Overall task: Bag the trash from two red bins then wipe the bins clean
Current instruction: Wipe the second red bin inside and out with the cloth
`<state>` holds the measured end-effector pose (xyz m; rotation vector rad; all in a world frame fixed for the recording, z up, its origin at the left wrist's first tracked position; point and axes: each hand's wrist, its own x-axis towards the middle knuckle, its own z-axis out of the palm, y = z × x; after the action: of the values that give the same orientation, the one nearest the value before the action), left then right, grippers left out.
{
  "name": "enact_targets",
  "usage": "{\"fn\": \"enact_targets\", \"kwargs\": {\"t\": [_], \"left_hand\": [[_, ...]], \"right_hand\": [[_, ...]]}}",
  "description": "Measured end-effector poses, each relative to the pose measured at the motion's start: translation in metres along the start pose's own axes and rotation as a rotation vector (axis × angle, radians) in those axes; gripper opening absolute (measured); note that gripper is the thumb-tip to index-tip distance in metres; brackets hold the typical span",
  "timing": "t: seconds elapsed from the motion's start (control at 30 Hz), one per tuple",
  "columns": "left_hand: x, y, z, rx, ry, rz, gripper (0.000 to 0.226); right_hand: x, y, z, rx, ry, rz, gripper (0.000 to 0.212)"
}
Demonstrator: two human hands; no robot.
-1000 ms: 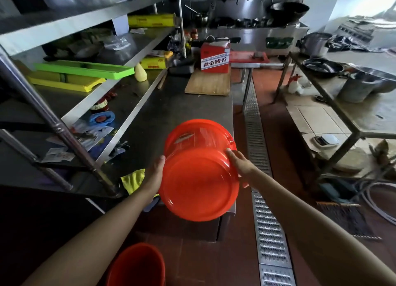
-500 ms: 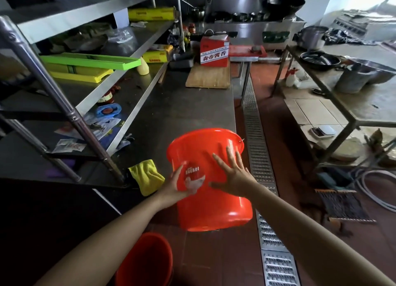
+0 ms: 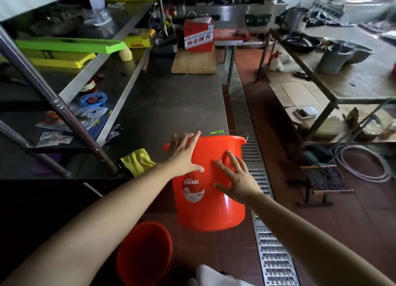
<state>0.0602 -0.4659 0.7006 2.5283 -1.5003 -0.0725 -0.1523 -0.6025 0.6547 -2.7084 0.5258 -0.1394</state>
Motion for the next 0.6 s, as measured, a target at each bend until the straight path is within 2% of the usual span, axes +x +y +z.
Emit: {"fn": "enact_targets", "kwargs": {"t": [0.1, 0.17, 0.23, 0.3, 0.37, 0.47, 0.53, 0.6], "left_hand": [[-0.001, 0.013, 0.003, -0.009, -0.002, 0.004, 0.119], [-0.011, 0.018, 0.01, -0.009, 0.018, 0.06, 0.112], [-0.028, 0.017, 0.018, -0.011, 0.039, 0.101, 0.11], [-0.045, 0.014, 0.025, 0.007, 0.042, 0.162, 0.107], [-0.063, 0.013, 0.03, 0.04, 0.001, 0.208, 0.102], [-0.088, 0.014, 0.04, 0.127, -0.007, 0.321, 0.095], [-0.105, 0.012, 0.046, 0.127, -0.034, 0.352, 0.093], [-0.118, 0.009, 0.052, 0.126, -0.053, 0.365, 0.093]], "right_hand": [[0.002, 0.007, -0.012, 0.143, 0.216, 0.007, 0.045], [0.01, 0.013, -0.022, 0.259, 0.38, 0.171, 0.021], [0.021, 0.023, -0.034, 0.364, 0.403, 0.427, 0.026], [0.03, 0.032, -0.043, 0.514, 0.288, 0.66, 0.049], [0.034, 0.041, -0.044, 0.629, 0.188, 0.752, 0.061], [0.035, 0.056, -0.037, 0.672, 0.217, 0.808, 0.052], [0.03, 0.064, -0.028, 0.786, 0.236, 0.893, 0.044], [0.027, 0.064, -0.022, 0.884, 0.211, 0.962, 0.029]]}}
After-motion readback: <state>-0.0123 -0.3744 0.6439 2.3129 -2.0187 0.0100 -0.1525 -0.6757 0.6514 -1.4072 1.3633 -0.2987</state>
